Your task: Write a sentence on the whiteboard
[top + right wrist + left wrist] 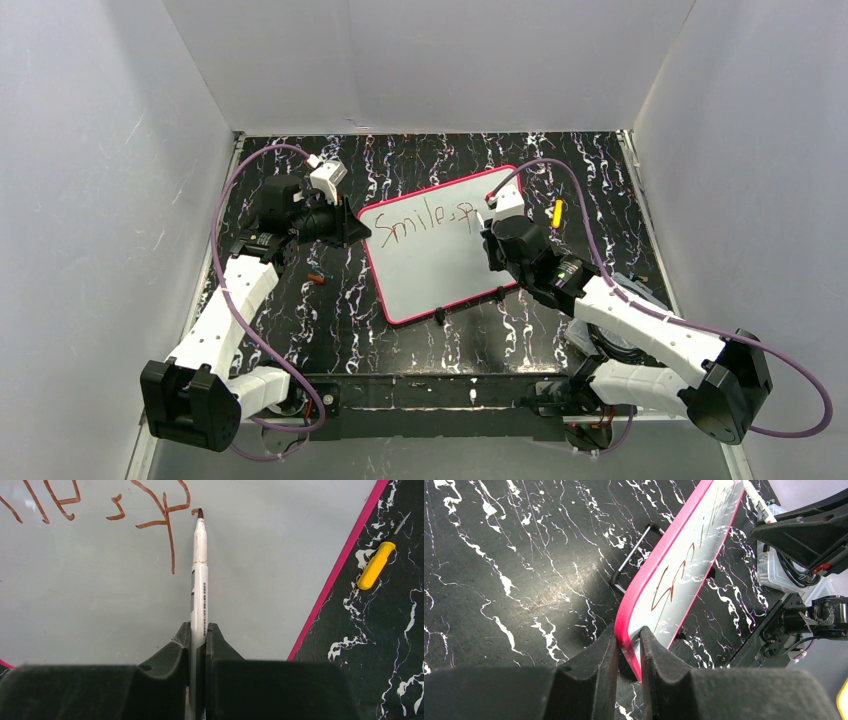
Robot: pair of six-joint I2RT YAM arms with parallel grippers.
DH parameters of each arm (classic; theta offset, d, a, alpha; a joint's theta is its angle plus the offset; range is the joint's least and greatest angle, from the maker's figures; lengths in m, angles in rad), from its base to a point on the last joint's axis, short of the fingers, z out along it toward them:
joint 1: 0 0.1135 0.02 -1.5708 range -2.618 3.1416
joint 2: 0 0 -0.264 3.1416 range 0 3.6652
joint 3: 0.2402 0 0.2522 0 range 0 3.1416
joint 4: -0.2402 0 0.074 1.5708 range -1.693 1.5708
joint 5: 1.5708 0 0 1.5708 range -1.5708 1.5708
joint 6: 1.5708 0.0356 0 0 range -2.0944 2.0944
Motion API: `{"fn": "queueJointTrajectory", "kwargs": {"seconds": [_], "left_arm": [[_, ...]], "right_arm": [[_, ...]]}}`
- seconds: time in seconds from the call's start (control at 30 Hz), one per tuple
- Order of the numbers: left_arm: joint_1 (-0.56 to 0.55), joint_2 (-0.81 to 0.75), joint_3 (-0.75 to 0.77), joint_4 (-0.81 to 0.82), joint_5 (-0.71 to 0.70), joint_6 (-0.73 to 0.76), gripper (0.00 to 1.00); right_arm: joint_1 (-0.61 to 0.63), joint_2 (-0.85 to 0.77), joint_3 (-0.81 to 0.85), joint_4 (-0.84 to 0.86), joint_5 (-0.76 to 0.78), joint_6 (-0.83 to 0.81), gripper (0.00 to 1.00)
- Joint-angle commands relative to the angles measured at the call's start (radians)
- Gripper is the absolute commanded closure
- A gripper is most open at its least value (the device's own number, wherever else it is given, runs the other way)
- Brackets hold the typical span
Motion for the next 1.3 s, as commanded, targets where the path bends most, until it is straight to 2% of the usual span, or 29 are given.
{"fn": "queueJointTrajectory", "kwargs": {"seconds": [0.0, 0.83, 1.27], "left_arm": [[-0.005, -0.003, 0.011, -0.004, -0.014, 0.036, 1.0], [-0.005, -0.009, 0.01, -0.001, -0.011, 0.033, 1.0], [-0.005, -0.003, 0.01, -0.001, -0.013, 0.034, 1.0]], "right_arm": [[-0.008, -0.014, 0.027, 0.002, 0.04, 0.023, 0.99], [-0.008, -0.036, -0.017, -0.066, -0.064, 0.111, 0.99], [-0.008, -0.003, 0.006, 0.056, -0.03, 0.08, 0.99]]}}
